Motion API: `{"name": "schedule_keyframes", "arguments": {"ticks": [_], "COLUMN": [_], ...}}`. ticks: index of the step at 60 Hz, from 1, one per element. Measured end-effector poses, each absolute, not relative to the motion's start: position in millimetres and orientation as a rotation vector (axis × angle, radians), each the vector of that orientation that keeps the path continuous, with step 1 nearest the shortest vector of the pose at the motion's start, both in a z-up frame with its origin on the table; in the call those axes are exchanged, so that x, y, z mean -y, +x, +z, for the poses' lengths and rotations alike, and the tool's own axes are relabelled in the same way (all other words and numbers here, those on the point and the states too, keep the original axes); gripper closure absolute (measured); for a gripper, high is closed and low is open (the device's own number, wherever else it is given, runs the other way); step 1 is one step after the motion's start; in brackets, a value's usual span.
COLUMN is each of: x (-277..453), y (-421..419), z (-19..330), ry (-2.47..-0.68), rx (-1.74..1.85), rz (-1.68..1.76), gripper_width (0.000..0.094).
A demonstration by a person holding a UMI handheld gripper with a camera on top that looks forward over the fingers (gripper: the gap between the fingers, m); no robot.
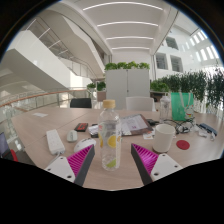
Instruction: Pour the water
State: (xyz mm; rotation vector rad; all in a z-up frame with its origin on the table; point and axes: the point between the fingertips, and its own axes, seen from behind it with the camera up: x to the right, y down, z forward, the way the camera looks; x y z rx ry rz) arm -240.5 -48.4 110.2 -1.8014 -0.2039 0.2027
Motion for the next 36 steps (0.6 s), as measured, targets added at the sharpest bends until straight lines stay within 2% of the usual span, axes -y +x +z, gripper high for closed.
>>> {"name": "schedule_keyframes", "arguments": {"ticks": [13,16,19,26,32,36], "x": [-24.4,-36.0,-46.0,-57.1,-64.4,-68.2], "y": [-274.5,-275.5,-269.6,-266.4,-266.5,-270.6], "z": [95.6,95.9,92.6,92.9,87.5,87.4], "ry": [-1.756,-1.743,-1.749,-1.736,-1.767,-1.795], "rx": [0.192,0.194,0.177,0.158,0.168,0.182], "rz": [0.185,0.169,0.139,0.129,0.148,0.147], "gripper_width": [0.0147,0.0216,0.0394,0.0452,0.0564,0.0591]}}
